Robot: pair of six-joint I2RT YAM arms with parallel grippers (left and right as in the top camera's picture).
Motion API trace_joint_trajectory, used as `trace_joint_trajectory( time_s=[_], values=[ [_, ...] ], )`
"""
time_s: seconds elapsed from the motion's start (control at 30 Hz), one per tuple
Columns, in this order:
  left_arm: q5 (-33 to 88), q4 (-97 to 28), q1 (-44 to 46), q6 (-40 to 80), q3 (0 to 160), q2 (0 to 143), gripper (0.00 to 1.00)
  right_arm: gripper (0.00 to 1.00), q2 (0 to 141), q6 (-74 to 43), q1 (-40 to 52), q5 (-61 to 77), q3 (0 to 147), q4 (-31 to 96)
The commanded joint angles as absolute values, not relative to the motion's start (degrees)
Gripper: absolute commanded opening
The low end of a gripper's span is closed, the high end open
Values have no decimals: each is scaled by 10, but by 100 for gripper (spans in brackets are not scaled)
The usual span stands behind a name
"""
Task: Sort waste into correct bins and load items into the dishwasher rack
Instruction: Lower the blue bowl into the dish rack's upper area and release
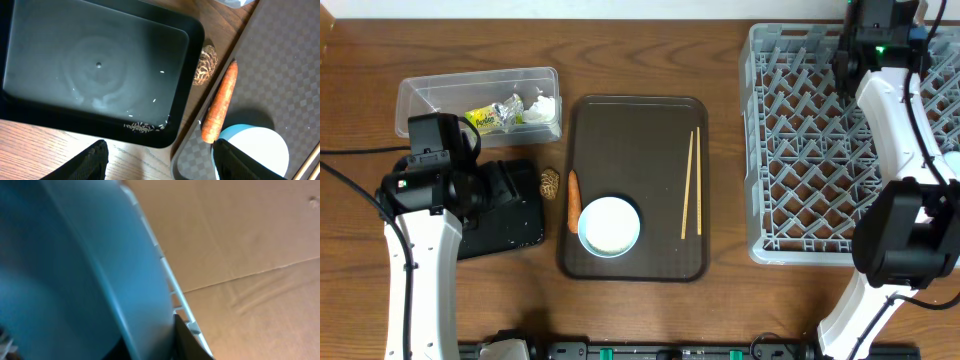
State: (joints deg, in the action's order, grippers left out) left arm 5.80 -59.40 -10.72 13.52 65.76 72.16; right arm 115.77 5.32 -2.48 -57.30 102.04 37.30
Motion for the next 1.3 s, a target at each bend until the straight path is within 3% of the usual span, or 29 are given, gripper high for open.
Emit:
trace_joint_trajectory(
  time_s=[0.0, 0.07, 0.17, 0.33, 0.8, 1.27],
  values=[
    [55, -595, -110, 138, 657, 722, 68, 19, 1164, 37, -6, -517, 1014, 399],
    [55, -595, -110, 139, 657, 722, 68, 31, 1164, 33, 6, -498, 1014, 429],
    [55, -595, -110, 138, 657, 722, 68, 70, 1164, 32, 24, -469, 1014, 476],
    [55, -595, -110, 138, 657, 722, 68, 99, 1162, 25, 38, -449, 1014, 516],
    [55, -595, -110, 138, 657, 722, 68, 99, 1024, -2, 37, -406, 1014, 549],
    [55, -595, -110, 138, 657, 722, 68, 99, 917, -2, 8, -274, 1014, 580]
  ],
)
